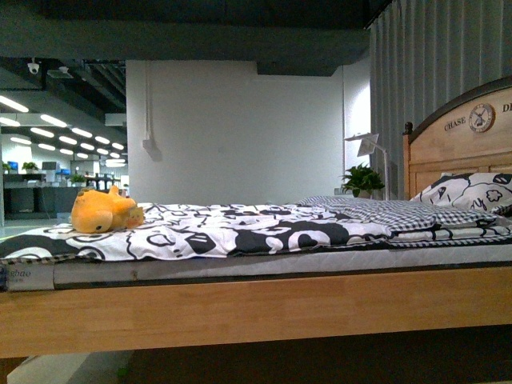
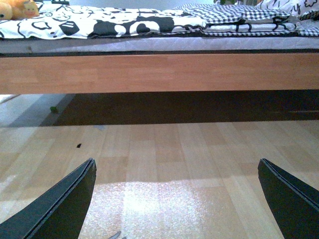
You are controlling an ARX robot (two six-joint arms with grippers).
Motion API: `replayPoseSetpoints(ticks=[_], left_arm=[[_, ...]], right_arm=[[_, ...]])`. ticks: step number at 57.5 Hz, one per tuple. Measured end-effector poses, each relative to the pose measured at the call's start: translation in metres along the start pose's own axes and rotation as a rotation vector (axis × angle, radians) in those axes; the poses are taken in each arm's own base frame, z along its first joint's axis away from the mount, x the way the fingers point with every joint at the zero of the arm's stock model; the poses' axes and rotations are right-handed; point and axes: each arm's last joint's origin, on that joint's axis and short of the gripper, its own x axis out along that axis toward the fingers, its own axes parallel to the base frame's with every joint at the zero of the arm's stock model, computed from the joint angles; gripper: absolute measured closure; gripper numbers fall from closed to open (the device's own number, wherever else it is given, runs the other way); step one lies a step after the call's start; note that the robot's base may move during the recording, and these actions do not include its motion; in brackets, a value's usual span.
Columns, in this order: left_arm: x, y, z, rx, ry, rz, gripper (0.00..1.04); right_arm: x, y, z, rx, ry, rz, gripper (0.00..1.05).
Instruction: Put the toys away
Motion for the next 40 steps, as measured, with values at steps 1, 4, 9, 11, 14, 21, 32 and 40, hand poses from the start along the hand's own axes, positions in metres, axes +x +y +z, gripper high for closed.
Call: replayPoseSetpoints(ticks=[1,4,9,11,14,21,32,40], left_arm=[[0.0000,0.0000,0.0000,0.000,0.000,0.000,0.06],[0.0000,0.0000,0.0000,0.000,0.000,0.000,0.06],[0.0000,0.0000,0.0000,0.000,0.000,0.000,0.06],[0.0000,0.0000,0.0000,0.000,0.000,0.000,0.06],[0.0000,0.0000,0.0000,0.000,0.000,0.000,0.06],[0.0000,0.0000,0.0000,0.000,0.000,0.000,0.06],[0.0000,0.0000,0.0000,0.000,0.000,0.000,0.06],[0.0000,0.0000,0.0000,0.000,0.000,0.000,0.06]], right_arm=[[0.0000,0.0000,0.0000,0.000,0.000,0.000,0.07],[0.0000,0.0000,0.0000,0.000,0.000,0.000,0.07],[0.0000,0.0000,0.0000,0.000,0.000,0.000,0.07],[0.0000,0.0000,0.0000,0.000,0.000,0.000,0.07],[0.0000,0.0000,0.0000,0.000,0.000,0.000,0.07],[0.0000,0.0000,0.0000,0.000,0.000,0.000,0.07],[0.0000,0.0000,0.0000,0.000,0.000,0.000,0.07],[0.0000,0.0000,0.0000,0.000,0.000,0.000,0.07]])
